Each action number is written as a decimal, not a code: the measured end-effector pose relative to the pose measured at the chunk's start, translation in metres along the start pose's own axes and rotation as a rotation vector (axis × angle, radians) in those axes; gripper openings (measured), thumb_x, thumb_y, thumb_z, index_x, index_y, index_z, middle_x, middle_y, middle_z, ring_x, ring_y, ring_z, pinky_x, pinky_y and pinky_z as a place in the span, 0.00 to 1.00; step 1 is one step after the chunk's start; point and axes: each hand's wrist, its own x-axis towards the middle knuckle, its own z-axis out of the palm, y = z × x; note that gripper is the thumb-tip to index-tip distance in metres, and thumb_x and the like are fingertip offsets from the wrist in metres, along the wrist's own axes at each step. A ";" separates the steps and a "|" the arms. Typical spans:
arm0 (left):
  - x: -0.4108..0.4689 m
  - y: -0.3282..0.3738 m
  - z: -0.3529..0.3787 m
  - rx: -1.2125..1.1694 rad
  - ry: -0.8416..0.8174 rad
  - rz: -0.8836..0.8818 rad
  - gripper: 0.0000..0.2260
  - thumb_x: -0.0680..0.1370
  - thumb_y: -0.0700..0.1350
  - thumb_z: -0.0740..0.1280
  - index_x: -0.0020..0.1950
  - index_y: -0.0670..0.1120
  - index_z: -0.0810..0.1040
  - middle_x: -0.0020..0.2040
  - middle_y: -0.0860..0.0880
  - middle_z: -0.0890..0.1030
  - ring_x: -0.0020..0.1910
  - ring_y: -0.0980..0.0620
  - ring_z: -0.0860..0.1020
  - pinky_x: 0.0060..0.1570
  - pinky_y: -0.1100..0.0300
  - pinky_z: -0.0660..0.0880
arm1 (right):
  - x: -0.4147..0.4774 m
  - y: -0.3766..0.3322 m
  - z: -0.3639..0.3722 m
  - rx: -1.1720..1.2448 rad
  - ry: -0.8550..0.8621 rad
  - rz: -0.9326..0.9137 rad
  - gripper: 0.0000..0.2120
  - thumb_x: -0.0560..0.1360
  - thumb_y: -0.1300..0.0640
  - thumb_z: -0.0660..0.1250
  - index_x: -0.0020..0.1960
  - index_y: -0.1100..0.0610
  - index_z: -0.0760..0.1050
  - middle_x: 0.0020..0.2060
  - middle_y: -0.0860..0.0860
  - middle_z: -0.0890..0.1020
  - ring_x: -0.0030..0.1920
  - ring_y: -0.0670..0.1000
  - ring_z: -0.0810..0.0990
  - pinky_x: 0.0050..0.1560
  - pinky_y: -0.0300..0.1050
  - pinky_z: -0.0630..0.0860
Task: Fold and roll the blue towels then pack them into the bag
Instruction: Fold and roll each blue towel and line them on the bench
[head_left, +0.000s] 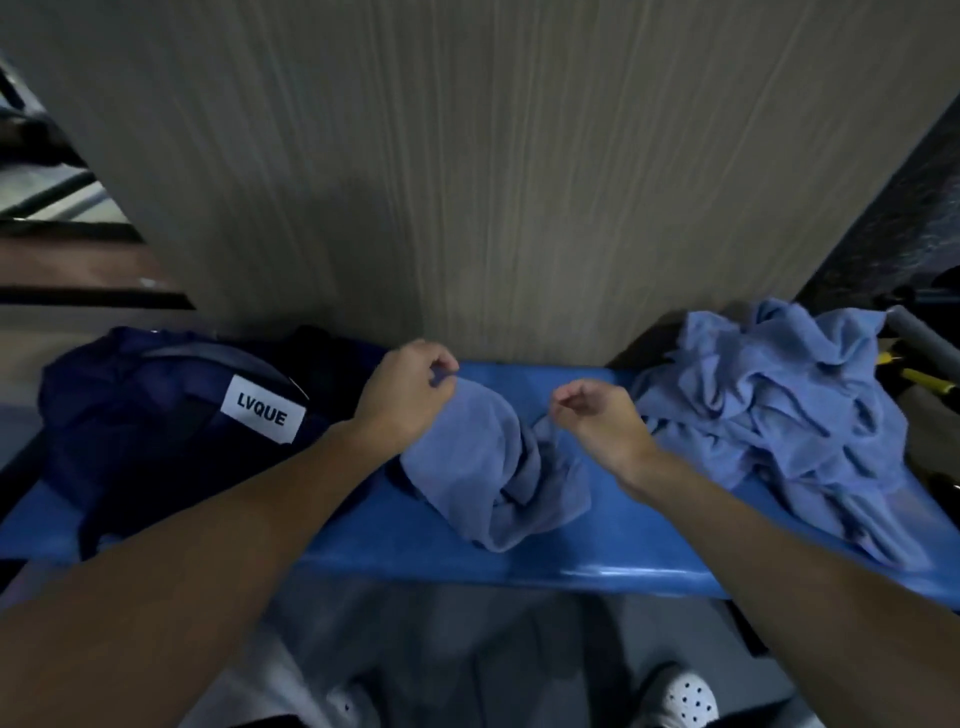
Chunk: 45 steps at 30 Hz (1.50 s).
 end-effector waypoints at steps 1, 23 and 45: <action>-0.001 -0.008 0.004 0.011 -0.015 -0.010 0.05 0.76 0.37 0.68 0.46 0.46 0.80 0.42 0.57 0.76 0.43 0.54 0.77 0.51 0.52 0.78 | 0.005 0.009 0.003 -0.042 -0.005 0.015 0.05 0.75 0.68 0.66 0.47 0.60 0.77 0.39 0.53 0.80 0.41 0.48 0.77 0.42 0.33 0.74; -0.030 -0.047 0.041 0.783 -0.181 0.148 0.11 0.78 0.53 0.63 0.49 0.49 0.82 0.53 0.51 0.77 0.53 0.47 0.72 0.51 0.52 0.62 | 0.023 0.046 0.023 -0.430 0.056 0.034 0.04 0.76 0.63 0.61 0.43 0.58 0.71 0.35 0.54 0.76 0.41 0.57 0.76 0.41 0.49 0.73; -0.003 -0.002 0.021 0.396 -0.032 0.120 0.11 0.82 0.42 0.58 0.50 0.40 0.78 0.49 0.42 0.76 0.47 0.41 0.77 0.43 0.49 0.73 | 0.011 0.024 -0.046 -0.295 0.052 -0.078 0.09 0.75 0.71 0.61 0.50 0.63 0.77 0.38 0.52 0.78 0.37 0.54 0.78 0.32 0.35 0.73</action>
